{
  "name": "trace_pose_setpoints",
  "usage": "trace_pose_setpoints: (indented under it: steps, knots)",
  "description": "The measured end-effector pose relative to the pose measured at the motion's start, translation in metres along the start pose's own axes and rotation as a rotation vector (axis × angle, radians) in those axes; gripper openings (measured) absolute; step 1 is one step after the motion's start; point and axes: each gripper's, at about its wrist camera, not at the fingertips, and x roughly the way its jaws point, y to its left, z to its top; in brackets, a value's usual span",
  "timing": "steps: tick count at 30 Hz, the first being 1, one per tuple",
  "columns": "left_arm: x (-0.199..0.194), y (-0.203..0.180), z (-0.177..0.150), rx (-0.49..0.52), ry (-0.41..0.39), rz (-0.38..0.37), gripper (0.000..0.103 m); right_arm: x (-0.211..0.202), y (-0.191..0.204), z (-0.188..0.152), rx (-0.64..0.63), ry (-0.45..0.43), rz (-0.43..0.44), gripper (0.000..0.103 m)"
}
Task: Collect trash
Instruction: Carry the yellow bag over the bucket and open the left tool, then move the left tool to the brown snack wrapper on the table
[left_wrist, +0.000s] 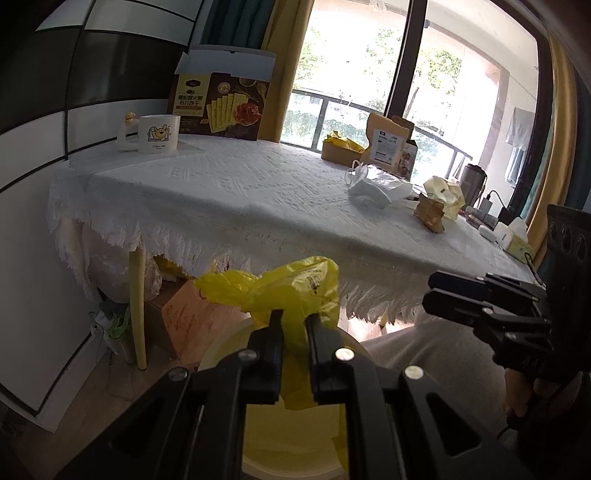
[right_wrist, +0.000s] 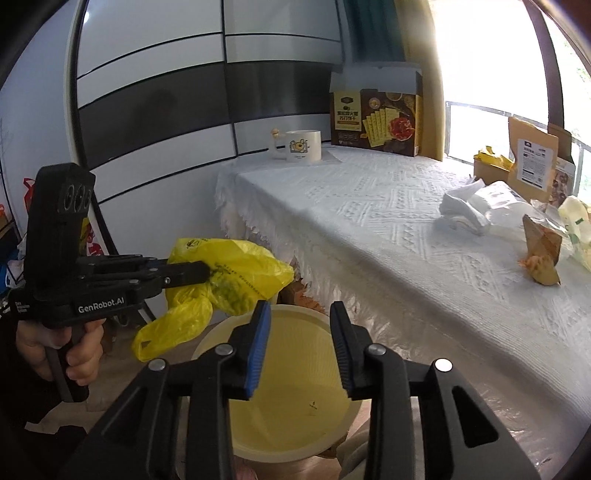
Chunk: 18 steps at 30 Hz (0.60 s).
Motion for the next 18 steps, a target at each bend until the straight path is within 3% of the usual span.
trace_pose_setpoints:
  steps: [8, 11, 12, 13, 15, 18]
  knots:
    - [0.018, -0.014, -0.007, 0.016, 0.085, 0.002, 0.011, -0.02, -0.017, -0.004, 0.037, -0.031, -0.031, 0.031]
    - [0.026, -0.019, -0.009, 0.019, 0.121, 0.007, 0.015, -0.028, -0.025, -0.006, 0.052, -0.042, -0.045, 0.031]
    - [0.027, -0.021, -0.01, 0.018, 0.125, 0.012, 0.024, -0.03, -0.027, -0.007, 0.058, -0.044, -0.048, 0.031]
    - [0.028, -0.022, -0.01, 0.016, 0.128, 0.016, 0.041, -0.033, -0.03, -0.008, 0.064, -0.049, -0.051, 0.031]
    - [0.029, -0.024, -0.01, 0.003, 0.126, 0.019, 0.065, -0.038, -0.034, -0.01, 0.075, -0.055, -0.054, 0.031]
    - [0.03, -0.029, -0.009, 0.0, 0.125, 0.01, 0.068, -0.046, -0.041, -0.014, 0.089, -0.065, -0.061, 0.031]
